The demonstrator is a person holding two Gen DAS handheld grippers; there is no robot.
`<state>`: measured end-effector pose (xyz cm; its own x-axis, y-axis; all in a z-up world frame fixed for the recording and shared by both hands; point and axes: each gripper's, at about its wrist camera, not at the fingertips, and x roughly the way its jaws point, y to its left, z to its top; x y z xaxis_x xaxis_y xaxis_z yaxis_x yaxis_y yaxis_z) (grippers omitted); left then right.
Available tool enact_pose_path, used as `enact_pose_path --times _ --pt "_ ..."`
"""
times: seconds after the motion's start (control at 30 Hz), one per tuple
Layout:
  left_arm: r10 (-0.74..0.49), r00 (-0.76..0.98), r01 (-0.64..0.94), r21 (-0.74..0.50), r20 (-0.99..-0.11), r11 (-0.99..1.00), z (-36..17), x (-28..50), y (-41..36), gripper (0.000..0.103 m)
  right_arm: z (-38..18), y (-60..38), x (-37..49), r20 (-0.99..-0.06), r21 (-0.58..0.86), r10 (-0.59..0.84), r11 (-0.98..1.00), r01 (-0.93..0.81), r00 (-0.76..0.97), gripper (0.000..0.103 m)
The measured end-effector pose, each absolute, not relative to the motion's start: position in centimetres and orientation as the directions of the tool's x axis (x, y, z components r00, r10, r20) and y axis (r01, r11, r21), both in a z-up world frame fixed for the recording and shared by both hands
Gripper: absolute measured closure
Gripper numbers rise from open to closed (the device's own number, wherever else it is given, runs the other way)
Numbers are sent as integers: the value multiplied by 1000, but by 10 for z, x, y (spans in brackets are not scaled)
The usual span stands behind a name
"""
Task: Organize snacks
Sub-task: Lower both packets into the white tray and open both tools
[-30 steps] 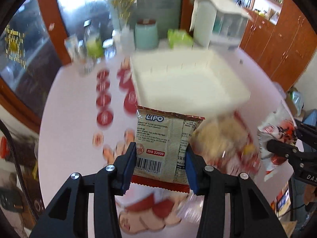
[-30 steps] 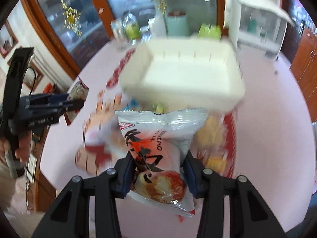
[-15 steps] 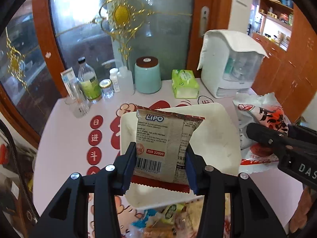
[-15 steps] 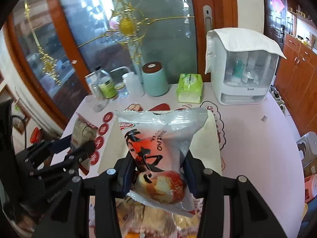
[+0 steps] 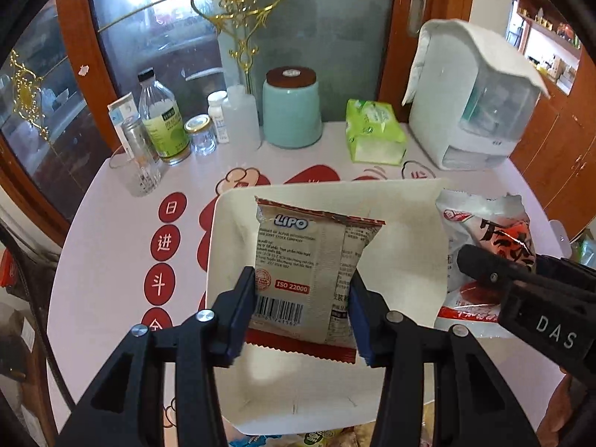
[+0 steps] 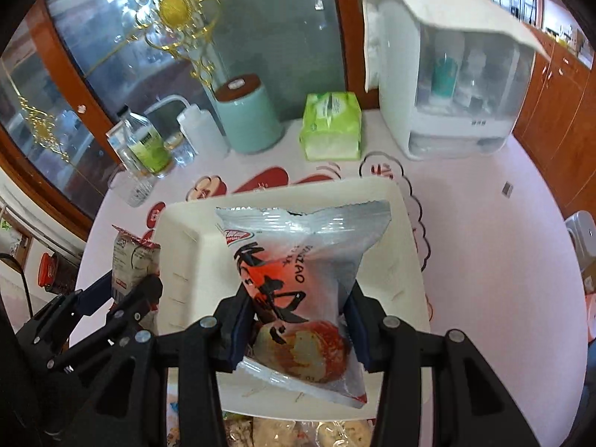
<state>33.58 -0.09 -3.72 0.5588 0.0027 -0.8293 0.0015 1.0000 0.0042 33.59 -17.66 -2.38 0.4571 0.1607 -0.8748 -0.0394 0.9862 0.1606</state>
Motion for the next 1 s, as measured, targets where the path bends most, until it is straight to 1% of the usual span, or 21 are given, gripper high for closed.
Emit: enact_pose_path --times 0.03,0.07,0.1,0.2,0.3,0.47,0.67,0.87,1.0 --pt "3 549 -3 1 -836 1000 -40 336 0 25 -26 -177 335 -877 160 159 986 -36 454 56" --pt "6 547 -18 -4 -837 1000 -42 335 1 7 -29 -178 335 -879 158 156 987 -34 450 55" --pt "10 558 -33 -10 -830 999 -42 333 4 5 -31 -178 334 -882 153 152 988 -35 446 55" --pt "-18 567 -38 -48 -824 998 -42 329 10 5 -36 -180 331 -889 132 131 991 -29 440 54" --pt "-35 572 -46 -75 -819 996 -42 326 15 5 -39 -184 327 -892 153 149 988 -24 428 53" --pt "-20 619 -41 -58 -785 997 -33 314 14 5 -31 -185 320 -870 183 177 983 -33 461 53" --pt "-38 662 -2 -52 -749 999 -18 298 8 5 -20 -181 314 -850 188 184 981 -41 494 52" --pt "-29 630 7 -31 -776 999 -13 296 7 5 -15 -180 311 -848 192 182 981 -32 498 52" --pt "-39 602 6 -44 -797 999 -14 293 10 5 -16 -177 309 -863 164 163 986 -38 478 52"
